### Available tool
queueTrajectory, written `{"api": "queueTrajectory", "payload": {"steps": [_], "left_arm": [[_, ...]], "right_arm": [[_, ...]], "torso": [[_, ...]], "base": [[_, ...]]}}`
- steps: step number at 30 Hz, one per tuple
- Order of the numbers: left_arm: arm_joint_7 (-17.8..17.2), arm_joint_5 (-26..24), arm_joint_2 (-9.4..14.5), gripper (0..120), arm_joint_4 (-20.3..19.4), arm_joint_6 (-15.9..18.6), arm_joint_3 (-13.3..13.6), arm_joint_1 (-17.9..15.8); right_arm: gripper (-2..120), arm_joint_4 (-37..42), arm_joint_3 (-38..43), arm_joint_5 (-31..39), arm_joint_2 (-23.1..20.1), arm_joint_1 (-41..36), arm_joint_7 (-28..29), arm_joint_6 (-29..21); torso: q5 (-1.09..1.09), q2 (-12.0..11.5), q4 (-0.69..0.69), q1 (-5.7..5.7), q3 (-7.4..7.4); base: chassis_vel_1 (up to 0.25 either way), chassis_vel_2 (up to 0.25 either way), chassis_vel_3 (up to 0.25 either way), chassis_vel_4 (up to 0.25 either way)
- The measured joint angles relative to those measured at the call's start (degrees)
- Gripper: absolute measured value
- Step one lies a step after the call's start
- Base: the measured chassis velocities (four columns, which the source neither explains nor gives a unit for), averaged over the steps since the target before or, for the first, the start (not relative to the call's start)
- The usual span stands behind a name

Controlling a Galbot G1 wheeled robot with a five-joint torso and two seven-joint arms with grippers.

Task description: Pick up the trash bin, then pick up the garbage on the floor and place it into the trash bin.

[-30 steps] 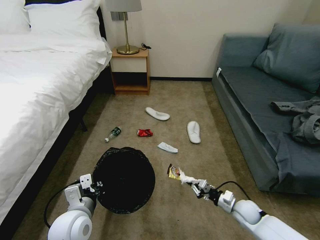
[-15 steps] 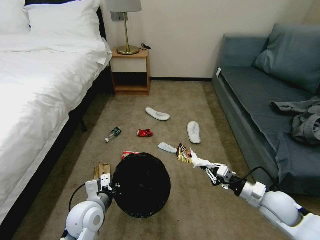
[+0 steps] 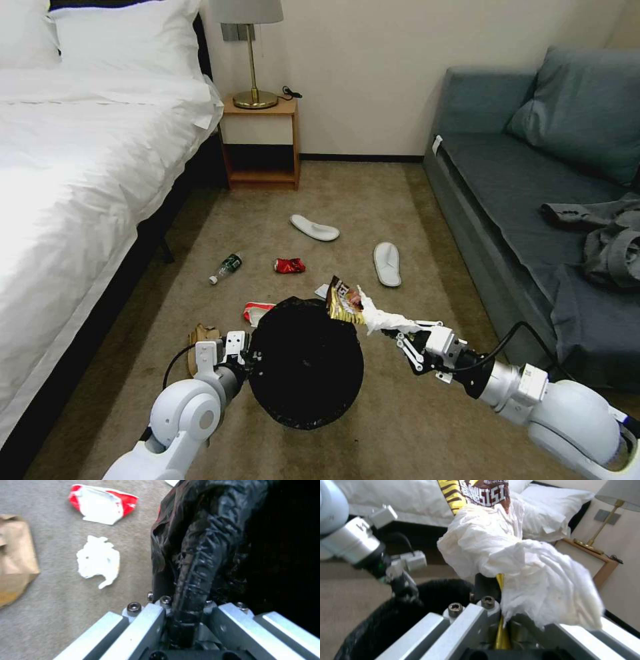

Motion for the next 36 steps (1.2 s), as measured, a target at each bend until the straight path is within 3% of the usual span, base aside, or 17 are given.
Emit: {"api": "queueTrajectory", "payload": {"steps": [12,14,16,17,25,36], "left_arm": [[4.6,0.0,1.1,0,1.6,0.0,3.3,-2.9],[5.6,0.5,1.2,0,2.6,0.0,3.9,-4.1],[5.7,0.7,1.1,0,2.7,0.0,4.0,-4.3],[5.7,1.1,0.6,0,2.9,0.0,4.1,-4.8],[5.8,2.0,-1.0,0,3.7,0.0,3.6,-5.4],[5.5,2.7,-3.3,0,5.0,-0.1,1.2,-7.1]], "right_arm": [[0,-1.1,-6.2,0.3,4.3,5.6,0.7,-0.5],[0,-3.3,-11.5,0.0,9.4,11.7,0.5,-0.4],[0,-3.7,-12.6,0.0,10.4,13.1,0.5,-0.5],[0,-4.6,-15.2,0.0,13.0,16.4,0.6,-0.7],[0,-6.5,-21.2,-0.1,18.2,21.2,1.5,-1.4],[0,-10.5,-25.5,-3.3,24.0,19.2,1.6,-1.4]], "torso": [[0.01,0.0,-0.01,0.00,0.00],[0.01,0.0,-0.01,0.00,0.00],[0.01,0.0,0.00,0.00,0.00],[0.00,0.0,0.00,0.00,0.00],[0.00,0.0,0.01,0.00,0.00],[0.00,0.0,0.00,0.00,0.00]], "base": [[0.000,0.000,0.000,0.000],[0.000,0.000,0.000,0.000],[0.000,0.000,0.000,0.000],[0.000,0.000,0.000,0.000],[0.000,0.000,0.000,0.000],[0.000,0.000,0.000,0.000]]}}
